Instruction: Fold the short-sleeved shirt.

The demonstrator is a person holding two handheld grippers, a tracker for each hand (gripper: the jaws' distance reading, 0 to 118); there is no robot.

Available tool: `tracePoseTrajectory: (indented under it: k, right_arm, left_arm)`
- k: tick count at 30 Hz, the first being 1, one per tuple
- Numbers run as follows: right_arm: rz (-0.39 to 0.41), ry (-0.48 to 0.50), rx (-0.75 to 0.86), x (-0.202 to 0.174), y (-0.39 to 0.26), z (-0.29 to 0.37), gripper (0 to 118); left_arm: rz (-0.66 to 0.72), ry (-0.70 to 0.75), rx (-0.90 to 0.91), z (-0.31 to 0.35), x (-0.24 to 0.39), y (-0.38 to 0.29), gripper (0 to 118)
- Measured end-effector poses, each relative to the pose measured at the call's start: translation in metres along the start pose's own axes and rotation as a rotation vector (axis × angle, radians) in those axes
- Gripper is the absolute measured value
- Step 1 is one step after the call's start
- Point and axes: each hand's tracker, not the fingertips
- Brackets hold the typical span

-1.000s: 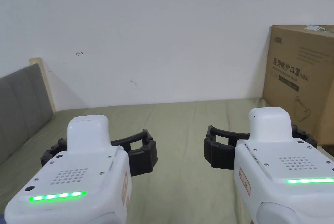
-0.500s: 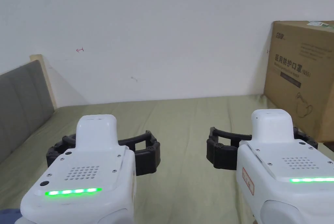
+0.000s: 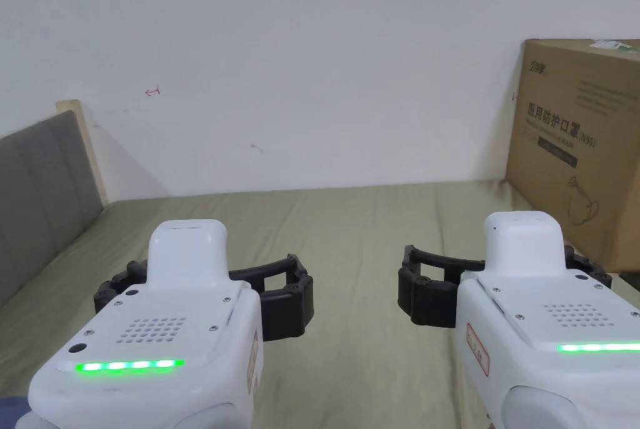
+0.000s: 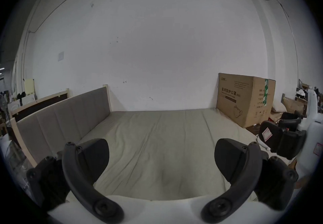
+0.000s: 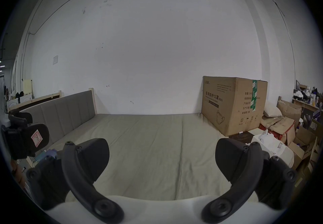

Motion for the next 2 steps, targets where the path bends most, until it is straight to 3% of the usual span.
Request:
tracePoseTrajectory:
  k: [2]
  right_arm:
    - [-0.001, 0.002, -0.002, -0.0003, -0.0006, -0.0011, 118]
  left_arm:
    - [0.004, 0.000, 0.000, -0.0008, -0.0016, -0.0005, 118]
